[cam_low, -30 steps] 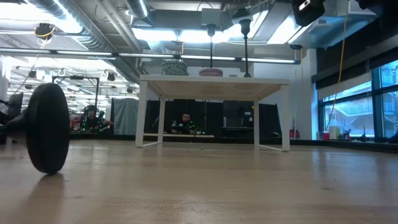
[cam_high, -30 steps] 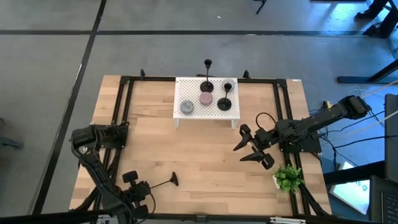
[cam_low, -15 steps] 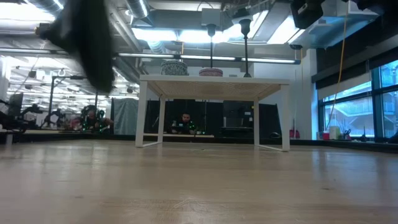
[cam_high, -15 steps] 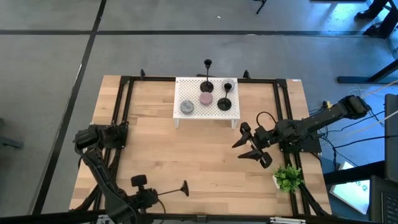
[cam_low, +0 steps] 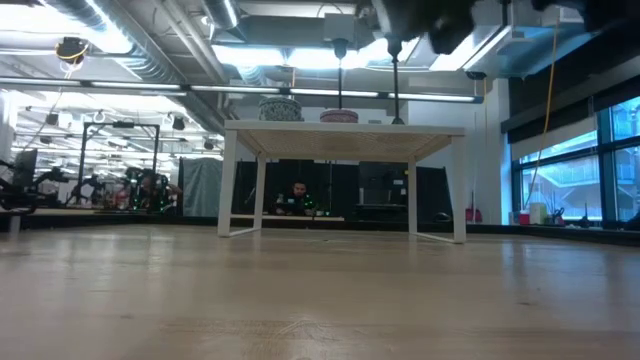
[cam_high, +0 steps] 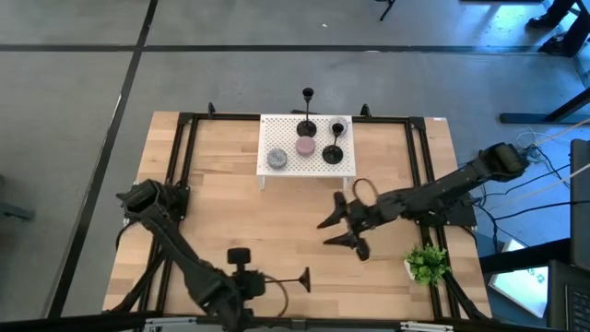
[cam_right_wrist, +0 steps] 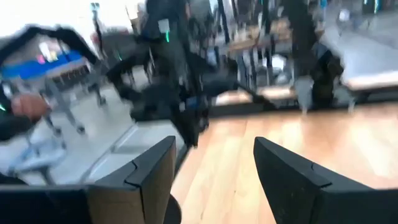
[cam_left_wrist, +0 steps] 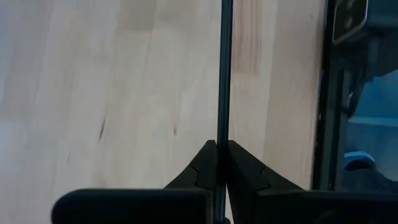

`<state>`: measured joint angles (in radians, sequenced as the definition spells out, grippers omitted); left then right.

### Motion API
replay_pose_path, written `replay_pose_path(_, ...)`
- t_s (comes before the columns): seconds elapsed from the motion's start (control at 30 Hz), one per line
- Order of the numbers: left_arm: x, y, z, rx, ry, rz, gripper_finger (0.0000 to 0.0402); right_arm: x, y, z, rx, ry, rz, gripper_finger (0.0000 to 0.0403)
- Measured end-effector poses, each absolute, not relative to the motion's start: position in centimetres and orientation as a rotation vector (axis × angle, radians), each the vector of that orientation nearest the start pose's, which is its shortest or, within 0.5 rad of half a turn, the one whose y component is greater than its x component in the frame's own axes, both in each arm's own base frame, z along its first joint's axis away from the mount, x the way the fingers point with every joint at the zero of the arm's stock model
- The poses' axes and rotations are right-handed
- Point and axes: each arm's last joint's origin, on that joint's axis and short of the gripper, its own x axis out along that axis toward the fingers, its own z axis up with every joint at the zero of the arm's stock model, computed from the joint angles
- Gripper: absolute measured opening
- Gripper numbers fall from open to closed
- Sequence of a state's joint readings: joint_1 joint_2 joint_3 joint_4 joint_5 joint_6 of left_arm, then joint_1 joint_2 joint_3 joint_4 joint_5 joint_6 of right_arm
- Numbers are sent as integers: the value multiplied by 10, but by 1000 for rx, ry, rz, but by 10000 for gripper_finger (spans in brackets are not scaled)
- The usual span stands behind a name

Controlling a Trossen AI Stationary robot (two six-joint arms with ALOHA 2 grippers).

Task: Pick & Place candle stick holders
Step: Put the black candle holder on the shelf

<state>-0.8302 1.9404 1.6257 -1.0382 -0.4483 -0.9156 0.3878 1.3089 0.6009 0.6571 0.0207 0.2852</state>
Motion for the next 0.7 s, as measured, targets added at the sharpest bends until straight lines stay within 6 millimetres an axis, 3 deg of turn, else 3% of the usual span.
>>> replay_pose_path(0.2, 293, -266, 247, -41, 1077, 135, 8, 300, 124, 243, 218, 385, 343, 220)
replay_pose_path(0.37, 299, -264, 248, -50, 1051, 121, 8, 333, 143, 239, 168, 566, 326, 220)
replay_pose_path(0.5, 298, -265, 248, -46, 1042, 129, 8, 349, 153, 235, 142, 615, 338, 220)
replay_pose_path(0.7, 295, -268, 248, -49, 1042, 128, 8, 352, 159, 237, 143, 604, 367, 220)
